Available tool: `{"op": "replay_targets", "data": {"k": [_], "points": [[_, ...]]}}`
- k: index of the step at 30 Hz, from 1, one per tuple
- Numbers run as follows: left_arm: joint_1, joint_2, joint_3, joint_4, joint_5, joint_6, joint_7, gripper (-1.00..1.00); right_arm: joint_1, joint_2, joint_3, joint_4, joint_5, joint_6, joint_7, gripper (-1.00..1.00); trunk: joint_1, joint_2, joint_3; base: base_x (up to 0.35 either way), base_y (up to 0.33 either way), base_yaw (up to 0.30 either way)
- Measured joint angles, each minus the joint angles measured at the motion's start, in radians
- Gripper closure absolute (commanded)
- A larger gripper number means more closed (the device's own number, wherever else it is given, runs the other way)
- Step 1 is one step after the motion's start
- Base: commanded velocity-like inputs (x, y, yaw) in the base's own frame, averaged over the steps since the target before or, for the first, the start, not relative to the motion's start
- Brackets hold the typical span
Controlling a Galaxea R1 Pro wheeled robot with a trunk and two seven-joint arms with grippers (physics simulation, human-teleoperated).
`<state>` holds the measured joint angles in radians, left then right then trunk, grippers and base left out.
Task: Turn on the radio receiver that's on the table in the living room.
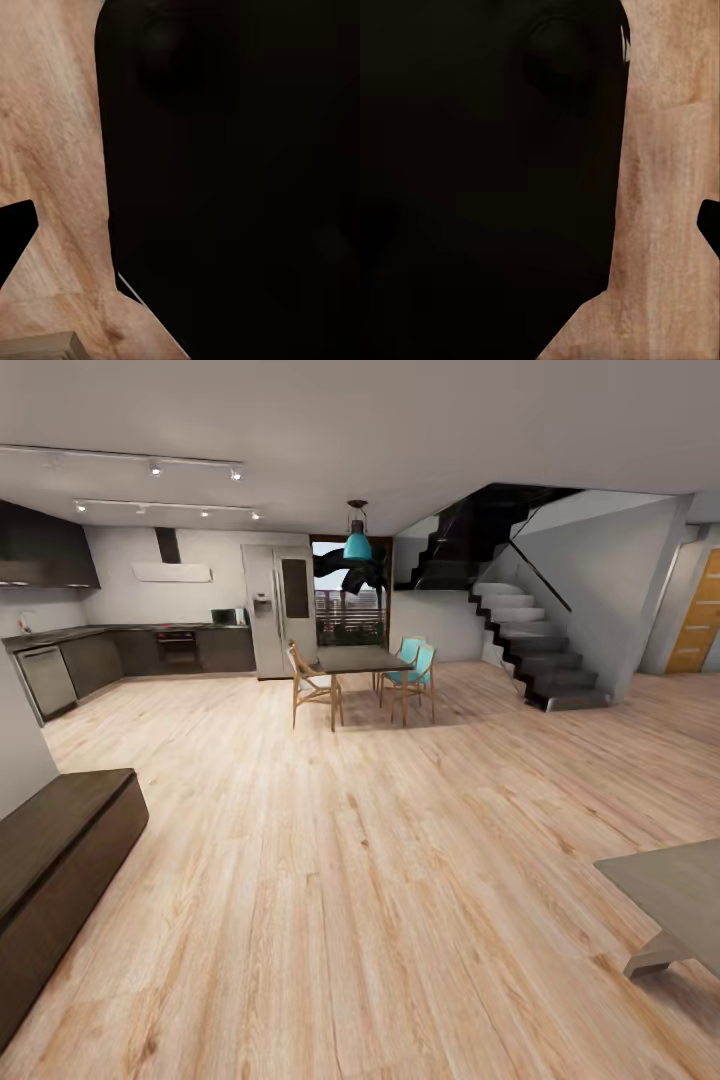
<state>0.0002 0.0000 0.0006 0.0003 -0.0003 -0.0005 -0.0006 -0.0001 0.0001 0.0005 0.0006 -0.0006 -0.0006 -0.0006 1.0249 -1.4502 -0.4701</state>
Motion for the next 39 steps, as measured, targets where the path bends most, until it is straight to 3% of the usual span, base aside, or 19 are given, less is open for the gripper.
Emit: {"op": "replay_targets", "data": {"k": [3, 13, 25, 29, 32, 33, 35, 37, 39], "points": [[0.017, -0.017, 0.007, 0.007, 0.001, -0.005, -0.004, -1.0, -0.017, 0.017, 0.017, -0.003, -0.005, -0.005, -0.006, -1.0, 0.0, 0.0, 0.0, 0.0, 0.0, 0.0], [0.029, -0.07, -0.005, 0.004, 0.003, -0.003, 0.001, -1.0, -0.074, 0.069, -0.007, -0.009, -0.007, 0.002, -0.006, -1.0, 0.0, 0.0, 0.0, 0.0, 0.0, 0.0], [0.029, -0.074, -0.008, 0.001, 0.005, -0.005, 0.001, -1.0, -0.096, 0.075, -0.007, -0.048, 0.004, -0.004, -0.001, -1.0, 0.0, 0.0, 0.0, 0.0, 0.0, 0.0], [0.029, -0.083, -0.002, -0.15, 0.011, -0.174, 0.013, -1.0, -0.095, 0.098, 0.046, -0.288, 0.008, -0.064, -0.016, -1.0, 0.0, 0.0, 0.0, 0.0, 0.0, 0.0], [0.028, -0.084, 0.025, -0.332, 0.013, -0.229, 0.063, -1.0, -0.095, 0.111, 0.141, -0.563, 0.008, -0.08, -0.164, -1.0, 0.0, 0.0, 0.001, 0.0, 0.0, 0.0], [0.028, -0.085, 0.03, -0.421, 0.013, -0.228, 0.081, -1.0, -0.093, 0.112, 0.168, -0.675, 0.005, -0.078, -0.242, -1.0, 0.0, 0.0, 0.0, 0.0, 0.0, 0.0], [0.028, -0.087, 0.035, -0.55, 0.012, -0.208, 0.107, -1.0, -0.09, 0.112, 0.21, -0.835, 0.001, -0.064, -0.33, -1.0, 0.0, 0.0, 0.0, 0.0, 0.0, 0.0], [0.029, -0.088, 0.039, -0.686, 0.012, -0.144, 0.131, -1.0, -0.08, 0.112, 0.246, -0.988, -0.005, -0.017, -0.379, -1.0, 0.0, 0.0, 0.0, 0.0, 0.0, 0.0], [0.029, -0.088, 0.041, -0.828, 0.013, -0.03, 0.151, -1.0, -0.068, 0.112, 0.27, -1.134, -0.008, 0.077, -0.404, -1.0, 0.0, 0.0, 0.0, 0.0, 0.0, 0.0]]}}
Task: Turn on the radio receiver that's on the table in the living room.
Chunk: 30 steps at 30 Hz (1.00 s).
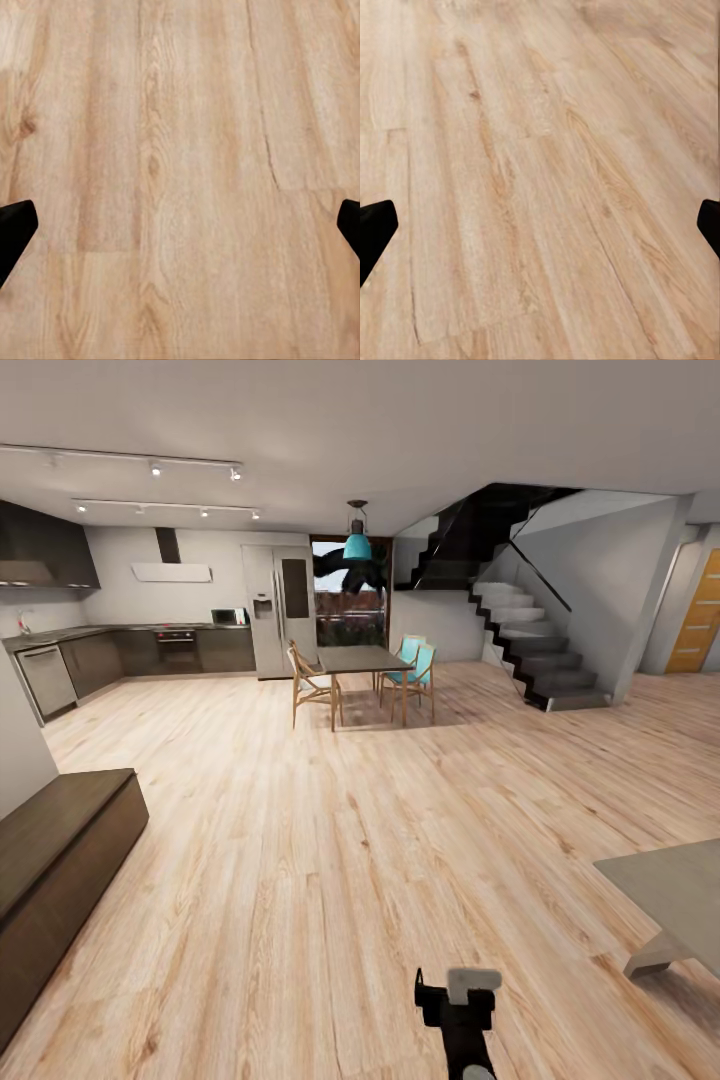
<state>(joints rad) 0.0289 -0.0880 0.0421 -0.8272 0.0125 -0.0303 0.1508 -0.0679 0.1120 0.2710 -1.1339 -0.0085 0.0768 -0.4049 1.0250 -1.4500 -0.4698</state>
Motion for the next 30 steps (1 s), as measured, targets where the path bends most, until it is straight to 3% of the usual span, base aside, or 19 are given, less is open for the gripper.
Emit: {"op": "replay_targets", "data": {"k": [1, 3, 5, 6, 8, 10, 13, 17, 20, 30], "points": [[0.0, 0.0, 0.001, -0.05, 0.0, 0.046, 0.005, -1.0, 0.004, 0.0, 0.005, -0.05, -0.001, 0.041, -0.005, -1.0, 0.0, 0.0, 0.0, 0.0, 0.0, 0.0], [0.0, 0.002, 0.018, -0.383, 0.0, 0.349, 0.018, -1.0, 0.02, 0.002, 0.031, -0.279, -0.014, 0.32, -0.021, -1.0, 0.0, 0.0, 0.0, 0.0, 0.0, 0.0], [0.006, 0.003, 0.026, -0.555, 0.001, 0.517, 0.02, -1.0, 0.024, 0.004, 0.062, -0.331, -0.024, 0.41, -0.024, -1.0, 0.0, 0.0, 0.0, 0.0, 0.0, 0.0], [0.01, 0.003, 0.028, -0.639, 0.005, 0.64, 0.019, -1.0, 0.025, 0.005, 0.091, -0.352, -0.028, 0.447, -0.026, -1.0, 0.0, 0.0, 0.0, 0.0, 0.0, 0.0], [0.011, 0.001, 0.028, -0.67, 0.023, 0.692, 0.018, -1.0, 0.026, 0.006, 0.106, -0.359, -0.03, 0.464, -0.026, -1.0, 0.0, 0.0, 0.0, 0.0, 0.0, 0.0], [0.013, -0.001, 0.023, -0.674, 0.054, 0.718, 0.018, -1.0, 0.026, 0.006, 0.113, -0.363, -0.035, 0.472, -0.025, -1.0, 0.0, 0.0, 0.0, 0.0, 0.0, 0.0], [0.014, 0.0, 0.007, -0.63, 0.204, 0.736, 0.007, -1.0, 0.026, 0.006, 0.115, -0.365, -0.11, 0.48, -0.022, -1.0, 0.0, 0.0, 0.0, 0.0, 0.0, 0.0], [0.014, 0.008, 0.004, -0.619, 0.321, 0.739, -0.004, -1.0, 0.026, 0.005, 0.114, -0.365, -0.165, 0.481, -0.022, -1.0, 0.0, 0.0, 0.0, 0.0, 0.0, 0.0], [0.014, 0.011, 0.004, -0.608, 0.347, 0.73, -0.005, -1.0, 0.026, 0.004, 0.112, -0.365, -0.177, 0.483, -0.022, -1.0, 0.0, 0.0, 0.0, 0.0, 0.0, 0.0], [0.014, 0.011, -0.001, -0.601, 0.351, 0.721, -0.005, -1.0, 0.026, 0.0, 0.113, -0.365, -0.18, 0.483, -0.022, -1.0, 0.0, 0.0, 0.0, 0.0, 0.0, 0.0]]}}
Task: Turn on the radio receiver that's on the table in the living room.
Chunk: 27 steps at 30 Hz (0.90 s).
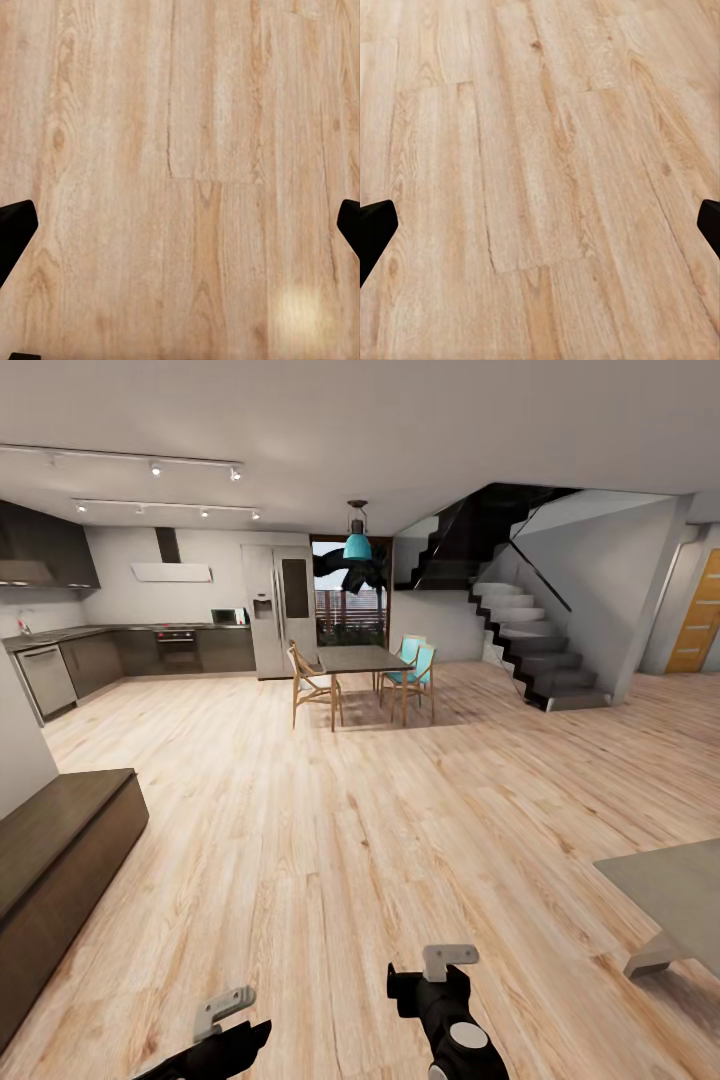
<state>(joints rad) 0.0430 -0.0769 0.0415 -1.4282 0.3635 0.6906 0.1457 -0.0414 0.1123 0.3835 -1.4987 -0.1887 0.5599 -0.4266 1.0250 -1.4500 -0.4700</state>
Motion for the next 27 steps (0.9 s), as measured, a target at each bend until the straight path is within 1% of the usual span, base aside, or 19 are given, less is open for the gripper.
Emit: {"op": "replay_targets", "data": {"k": [6, 8, 15, 16, 17, 18, 19, 20, 21, 27], "points": [[0.0, 0.0, 0.0, 0.002, 0.0, 0.0, 0.0, -1.0, 0.0, -0.001, 0.005, 0.0, 0.0, -0.001, 0.004, -1.0, 0.0, 0.0, 0.0, 0.0, 0.0, 0.0], [0.0, 0.0, -0.001, 0.019, 0.0, -0.001, 0.0, -1.0, 0.0, -0.004, 0.008, 0.002, 0.001, -0.003, 0.006, -1.0, 0.0, 0.0, 0.0, 0.0, 0.0, 0.0], [0.0, 0.0, -0.003, 0.027, 0.0, -0.002, 0.001, -1.0, 0.0, -0.011, 0.009, 0.006, 0.006, -0.008, 0.008, -1.0, 0.0, 0.0, 0.0, 0.0, 0.0, 0.0], [0.0, 0.0, -0.004, 0.028, 0.0, -0.002, 0.001, -1.0, 0.0, -0.037, 0.011, 0.006, 0.005, -0.011, 0.03, -1.0, 0.0, 0.0, 0.0, 0.0, 0.0, 0.0], [0.0, 0.0, -0.004, 0.028, 0.0, -0.002, 0.001, -1.0, 0.0, -0.043, 0.011, 0.006, 0.004, -0.011, 0.043, -1.0, 0.0, 0.0, 0.0, 0.0, 0.0, 0.0], [0.0, 0.0, -0.004, 0.028, 0.0, -0.002, 0.001, -1.0, 0.0, -0.049, 0.011, 0.006, 0.005, -0.011, 0.078, -1.0, 0.0, 0.0, 0.0, 0.0, 0.0, 0.0], [0.0, 0.0, -0.004, 0.028, 0.0, -0.002, 0.002, -1.0, 0.0, -0.055, 0.01, 0.005, 0.007, -0.011, 0.139, -1.0, 0.0, 0.0, 0.0, 0.0, 0.0, 0.0], [0.0, 0.0, -0.005, 0.028, 0.0, -0.002, 0.002, -1.0, 0.0, -0.057, 0.008, 0.006, 0.008, -0.011, 0.177, -1.0, 0.0, 0.0, 0.0, 0.0, 0.0, 0.0], [0.0, 0.0, -0.01, 0.028, 0.0, -0.002, 0.002, -1.0, 0.0, -0.06, 0.003, 0.006, 0.007, -0.009, 0.242, -1.0, 0.0, 0.0, 0.0, 0.0, 0.0, 0.0], [0.0, 0.0, -0.012, 0.027, 0.001, -0.002, 0.002, -1.0, 0.0, -0.06, 0.005, 0.005, 0.009, -0.008, 0.245, -1.0, 0.0, 0.0, 0.0, 0.0, 0.0, 0.0]]}}
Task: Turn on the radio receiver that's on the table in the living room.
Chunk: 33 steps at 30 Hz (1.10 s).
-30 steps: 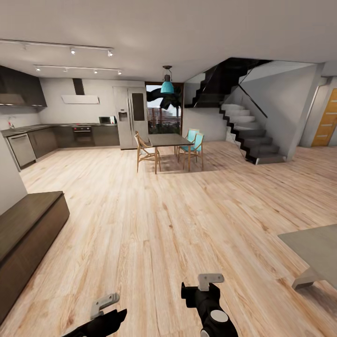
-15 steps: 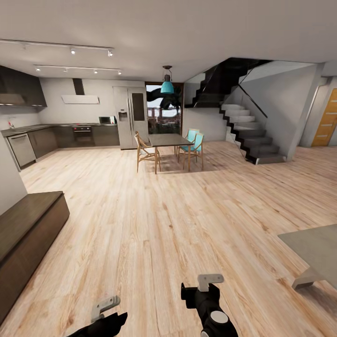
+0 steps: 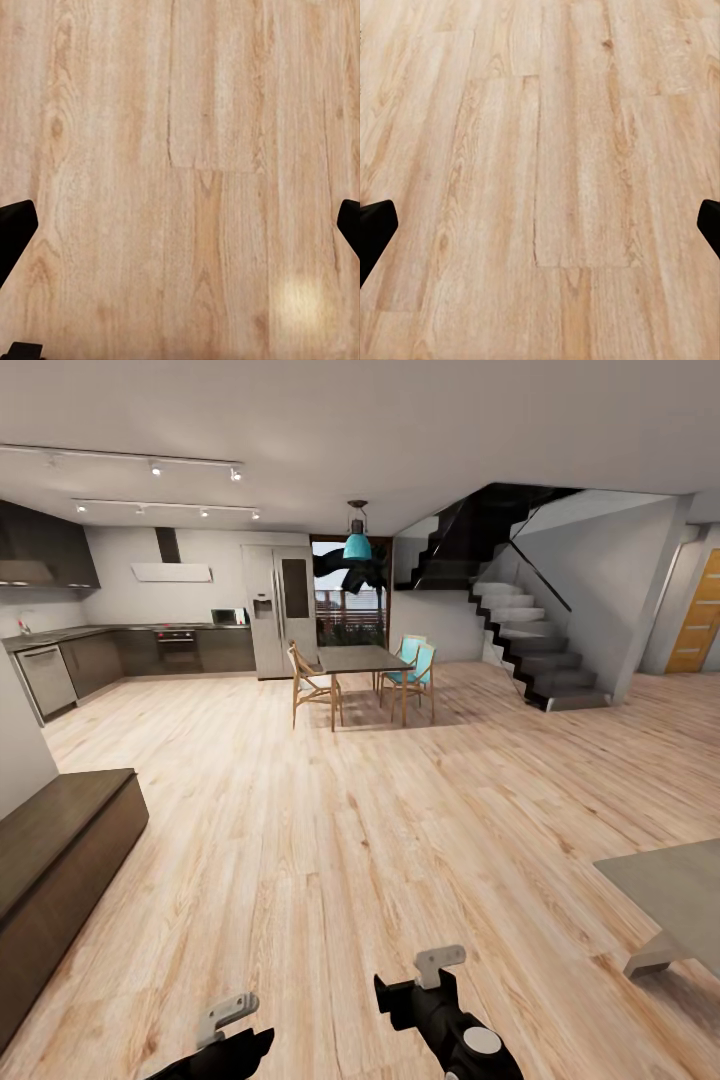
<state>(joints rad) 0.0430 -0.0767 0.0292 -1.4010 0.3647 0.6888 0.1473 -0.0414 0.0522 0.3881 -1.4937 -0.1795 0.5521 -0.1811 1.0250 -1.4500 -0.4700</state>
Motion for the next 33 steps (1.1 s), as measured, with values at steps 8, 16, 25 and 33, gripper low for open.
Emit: {"op": "replay_targets", "data": {"k": [8, 16, 25, 33], "points": [[0.0, 0.0, 0.0, 0.0, 0.0, 0.0, 0.0, -1.0, 0.0, 0.0, 0.0, 0.0, 0.0, 0.003, 0.0, -1.0, 0.0, 0.0, 0.0, 0.0, 0.0, 0.0], [0.0, -0.001, 0.0, 0.0, 0.0, 0.0, 0.0, -1.0, 0.0, 0.0, -0.002, 0.0, -0.002, 0.006, 0.001, -1.0, 0.0, 0.0, 0.002, 0.0, 0.0, -0.136], [0.0, -0.002, 0.001, 0.0, 0.0, 0.0, 0.0, -1.0, 0.0, 0.0, -0.003, 0.001, -0.002, 0.006, 0.0, -1.0, 0.0, 0.0, 0.009, 0.0, 0.0, -0.276], [0.0, -0.002, 0.0, -0.001, 0.0, 0.001, 0.0, -1.0, 0.0, 0.0, -0.005, 0.001, -0.003, 0.006, 0.0, -1.0, 0.0, 0.0, 0.016, 0.0, 0.0, -0.286]]}}
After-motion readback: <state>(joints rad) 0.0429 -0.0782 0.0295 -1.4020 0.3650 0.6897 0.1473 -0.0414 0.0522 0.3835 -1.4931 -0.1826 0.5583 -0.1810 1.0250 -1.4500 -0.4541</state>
